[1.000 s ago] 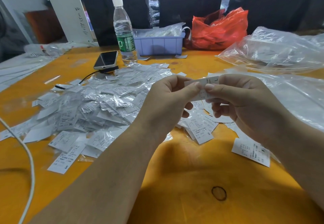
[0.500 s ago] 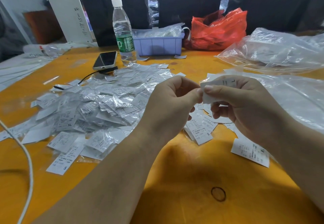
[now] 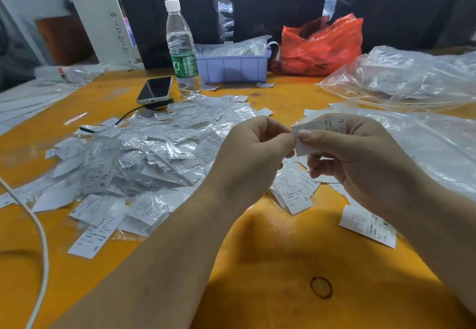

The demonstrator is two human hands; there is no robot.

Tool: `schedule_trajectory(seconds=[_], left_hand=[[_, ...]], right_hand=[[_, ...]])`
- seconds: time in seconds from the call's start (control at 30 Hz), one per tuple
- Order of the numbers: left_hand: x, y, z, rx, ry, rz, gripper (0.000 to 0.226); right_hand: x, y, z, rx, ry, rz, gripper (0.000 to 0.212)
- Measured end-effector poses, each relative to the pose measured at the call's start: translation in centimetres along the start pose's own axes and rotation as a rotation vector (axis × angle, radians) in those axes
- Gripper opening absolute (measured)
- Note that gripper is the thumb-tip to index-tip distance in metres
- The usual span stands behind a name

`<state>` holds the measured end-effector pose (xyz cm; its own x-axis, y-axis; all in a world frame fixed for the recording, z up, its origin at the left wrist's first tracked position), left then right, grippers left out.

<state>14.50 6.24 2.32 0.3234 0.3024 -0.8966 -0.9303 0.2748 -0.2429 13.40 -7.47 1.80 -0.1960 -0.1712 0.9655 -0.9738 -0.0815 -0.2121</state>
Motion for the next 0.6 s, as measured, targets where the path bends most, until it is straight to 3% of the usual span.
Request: schedule_trajectory(seconds=[0.13, 0.3, 0.6], left_hand=[[-0.01, 0.16, -0.62, 0.066, 0.008, 0.024, 0.013], [0.42, 0.02, -0.29, 0.047, 0.136, 0.081, 0.007], [0.29, 0.15, -0.33, 0.035, 0.128, 0.038, 0.011]], right_hand=[[0.19, 0.07, 0.04, 0.003, 0.014, 0.015, 0.018], [0.17, 0.01, 0.07, -0.014, -0.028, 0.02, 0.016], [0.05, 0.03, 0.29, -0.007, 0.023, 0.015, 0.01]])
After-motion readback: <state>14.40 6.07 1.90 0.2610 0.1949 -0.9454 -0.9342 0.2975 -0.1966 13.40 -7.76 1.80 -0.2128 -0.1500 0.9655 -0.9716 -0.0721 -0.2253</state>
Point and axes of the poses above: each hand's wrist, its own y-axis away from the middle knuckle, its own z-axis out of the back of the hand, x = y × z, the point moved 7 cm from there along -y, towards the middle knuckle, and after that the axes turned 11 degrees about -y, right-handed, at the moved point
